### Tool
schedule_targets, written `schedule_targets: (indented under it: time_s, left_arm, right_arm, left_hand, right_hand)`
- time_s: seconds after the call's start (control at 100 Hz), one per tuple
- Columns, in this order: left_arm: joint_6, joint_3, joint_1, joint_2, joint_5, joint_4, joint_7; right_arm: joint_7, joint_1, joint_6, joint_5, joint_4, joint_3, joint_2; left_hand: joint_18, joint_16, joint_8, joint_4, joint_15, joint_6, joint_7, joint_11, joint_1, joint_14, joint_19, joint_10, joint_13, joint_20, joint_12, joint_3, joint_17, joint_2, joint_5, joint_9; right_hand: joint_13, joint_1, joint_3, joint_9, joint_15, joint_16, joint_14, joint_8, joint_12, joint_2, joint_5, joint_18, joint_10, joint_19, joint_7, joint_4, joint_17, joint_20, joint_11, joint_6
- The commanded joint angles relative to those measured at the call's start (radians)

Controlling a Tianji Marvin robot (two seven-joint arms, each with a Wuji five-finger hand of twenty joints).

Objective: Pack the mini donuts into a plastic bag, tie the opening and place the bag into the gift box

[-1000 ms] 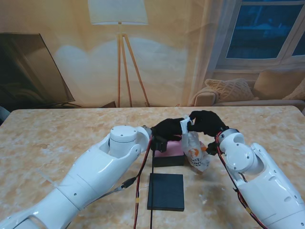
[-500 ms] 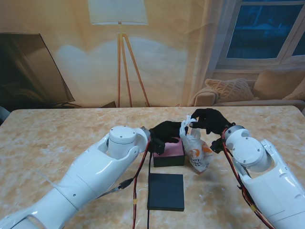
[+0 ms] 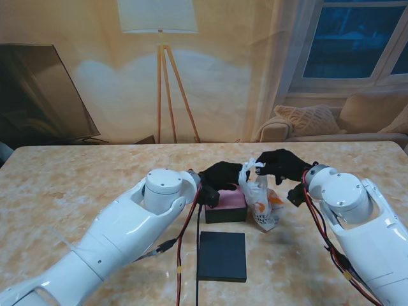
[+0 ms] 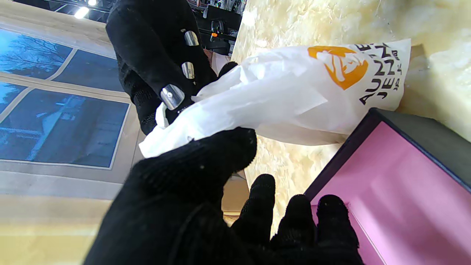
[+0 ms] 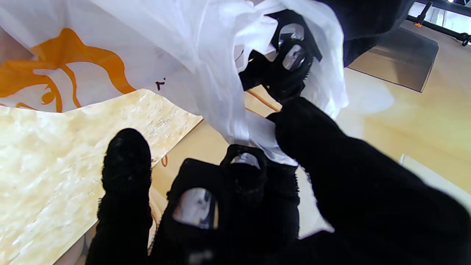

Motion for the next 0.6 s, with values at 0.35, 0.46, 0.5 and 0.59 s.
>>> schedule_targets:
  time_s: [0.35,0.46,0.5,0.59]
  left_arm:
    - [-0.033,0.016,-0.01,0.009,0.069,-0.008,-0.011]
    - [-0.049,0.025,-0.015,0.013,0.097,-0.005,-0.013]
    - [-0.054,0.028,-0.016,0.015,0.107,-0.006,-0.014]
    - [-0.064,0.032,-0.017,0.018,0.126,-0.007,-0.014]
  right_arm:
    - [0.097,0.006,0.025,0.041,0.017,0.032,0.014]
    - [0.123,0.011,0.033,0.053,0.02,0.034,0.019]
    - [0.132,0.013,0.038,0.063,0.022,0.036,0.02]
    - [0.147,0.016,0.058,0.092,0.024,0.04,0.02]
  left_hand:
    - [0.007,0.025,0.033,0.014,0.031,0.032,0.022,0.02,0.015,0.005,0.016,-0.012,0.019,0.031,0.019,-0.045,0.018,0.015,0.011,0.023]
    - [0.007,0.027,0.039,0.015,0.032,0.032,0.026,0.022,0.014,0.005,0.016,-0.01,0.02,0.032,0.021,-0.047,0.019,0.016,0.008,0.024]
    - [0.007,0.028,0.041,0.015,0.033,0.033,0.027,0.022,0.014,0.005,0.016,-0.011,0.022,0.033,0.022,-0.048,0.02,0.018,0.007,0.024]
    - [0.008,0.029,0.046,0.016,0.033,0.033,0.031,0.024,0.015,0.006,0.016,-0.011,0.021,0.034,0.024,-0.05,0.021,0.019,0.006,0.025]
  right_hand:
    - [-0.07,-0.014,-0.037,-0.054,-0.014,0.05,0.033,0.19,0.033,0.223,0.076,0.039,-0.012,-0.036,0.069,0.077,-0.078,0.057,0.072,0.013]
    - [-0.075,-0.027,-0.053,-0.056,-0.011,0.055,0.042,0.236,0.045,0.261,0.09,0.043,-0.019,-0.042,0.06,0.093,-0.087,0.066,0.089,0.016]
    - [-0.076,-0.034,-0.057,-0.056,-0.011,0.056,0.044,0.248,0.048,0.275,0.093,0.044,-0.02,-0.044,0.065,0.095,-0.09,0.067,0.094,0.017]
    - [-0.084,-0.04,-0.077,-0.054,-0.008,0.06,0.07,0.285,0.054,0.308,0.105,0.055,-0.018,-0.05,0.066,0.108,-0.104,0.074,0.105,0.024]
